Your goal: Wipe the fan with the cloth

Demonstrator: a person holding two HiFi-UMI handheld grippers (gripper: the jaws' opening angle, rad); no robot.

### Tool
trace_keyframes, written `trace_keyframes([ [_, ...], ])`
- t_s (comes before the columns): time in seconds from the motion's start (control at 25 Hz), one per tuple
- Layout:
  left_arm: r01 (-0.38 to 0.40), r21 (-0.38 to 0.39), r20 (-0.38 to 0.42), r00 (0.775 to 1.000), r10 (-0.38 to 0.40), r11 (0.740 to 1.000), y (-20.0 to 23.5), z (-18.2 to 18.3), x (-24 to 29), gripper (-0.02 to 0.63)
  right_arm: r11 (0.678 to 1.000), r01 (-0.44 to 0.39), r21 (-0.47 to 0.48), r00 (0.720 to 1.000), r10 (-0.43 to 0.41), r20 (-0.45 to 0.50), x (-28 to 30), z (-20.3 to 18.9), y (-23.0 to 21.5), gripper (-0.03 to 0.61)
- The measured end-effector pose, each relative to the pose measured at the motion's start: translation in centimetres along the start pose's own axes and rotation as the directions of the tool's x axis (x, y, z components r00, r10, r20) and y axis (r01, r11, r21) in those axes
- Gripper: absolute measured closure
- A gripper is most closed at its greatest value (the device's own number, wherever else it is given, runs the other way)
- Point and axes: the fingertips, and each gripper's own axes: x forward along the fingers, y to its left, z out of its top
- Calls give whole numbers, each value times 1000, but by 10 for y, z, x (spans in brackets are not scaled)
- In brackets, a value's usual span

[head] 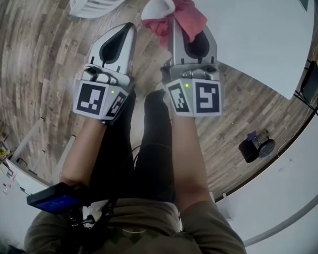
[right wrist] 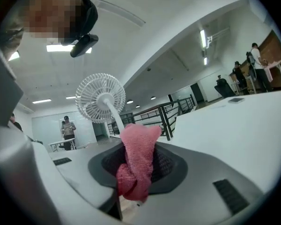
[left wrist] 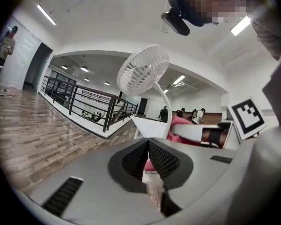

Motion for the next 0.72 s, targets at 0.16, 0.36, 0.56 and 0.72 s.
trace_keyframes([
  [0.16, 42, -10, -10, 999, -42, 999, -5, -5, -1, 589, 997, 0, -71, 998, -4, -57, -2, -22, -6, 459],
  [0.36, 36, -27, -24, 999, -37, 999, -3, -10, -1, 589, 976, -27, -215, 992, -1, -130, -3, -28, -2, 459],
  [0.56, 71, -21, -30, 997, -72, 997, -15, -13, 1, 589, 956, -45, -290, 983, -9, -181, -10, -35, 1, 459],
  [0.72, 101, -3, -33, 994, -101, 995, -25, -12, 4, 589, 957, -39, -287, 977, -24, -214, -15, -40, -3, 458],
])
